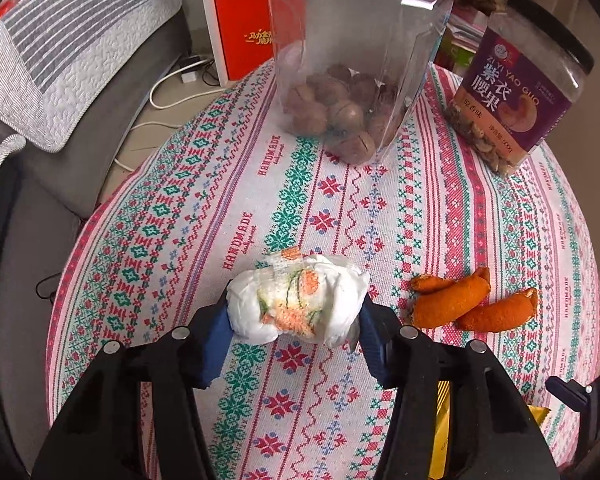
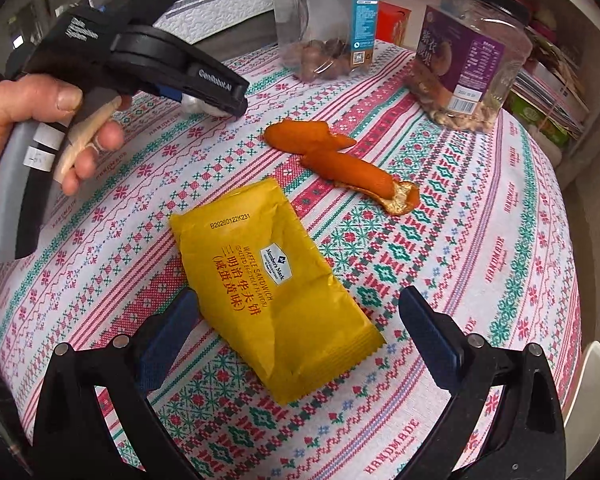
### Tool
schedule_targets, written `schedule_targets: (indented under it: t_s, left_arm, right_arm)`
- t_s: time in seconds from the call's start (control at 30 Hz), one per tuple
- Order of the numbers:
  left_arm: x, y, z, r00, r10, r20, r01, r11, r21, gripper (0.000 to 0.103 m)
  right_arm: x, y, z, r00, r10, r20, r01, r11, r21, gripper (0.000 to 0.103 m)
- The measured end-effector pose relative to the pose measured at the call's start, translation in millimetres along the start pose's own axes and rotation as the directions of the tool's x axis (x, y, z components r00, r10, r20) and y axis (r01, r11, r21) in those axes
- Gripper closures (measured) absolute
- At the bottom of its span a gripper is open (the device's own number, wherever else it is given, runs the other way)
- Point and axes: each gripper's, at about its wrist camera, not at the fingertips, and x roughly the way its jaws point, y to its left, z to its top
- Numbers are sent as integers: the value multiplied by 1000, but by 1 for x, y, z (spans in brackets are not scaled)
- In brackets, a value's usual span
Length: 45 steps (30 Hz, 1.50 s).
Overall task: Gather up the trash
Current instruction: 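Grasp the crumpled white tissue with the left tool while the right tool approaches the yellow packet, then close the right tool on the yellow packet and lift it, then carry the yellow packet with the right tool over the bin while the left tool carries the tissue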
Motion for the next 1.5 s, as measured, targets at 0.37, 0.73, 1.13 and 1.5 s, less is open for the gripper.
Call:
schedule_targets:
  t_s: [0.37,0.73,1.13,1.5]
  left_arm:
    - [-45,-3,-18,999,-1,51,0,1000,13,49]
    - [-76,-2,-35,997,21,81,-22,1000,18,49]
    - [-122,-21,-58,992,-1,129,1,1000,-2,49]
    - [-149,-68,-64,982,-55,180,45,997,59,49]
  right_arm:
    - [-7,-2,-5,998,66,11,-67,996,63,63]
    - [-41,-4,-8,996,66,58,-72,991,115,83]
    - [-87,-24,-22,991,29,132,-49,987,152,84]
    - [-123,-55,-42,982,-40,183,0,977,215,84]
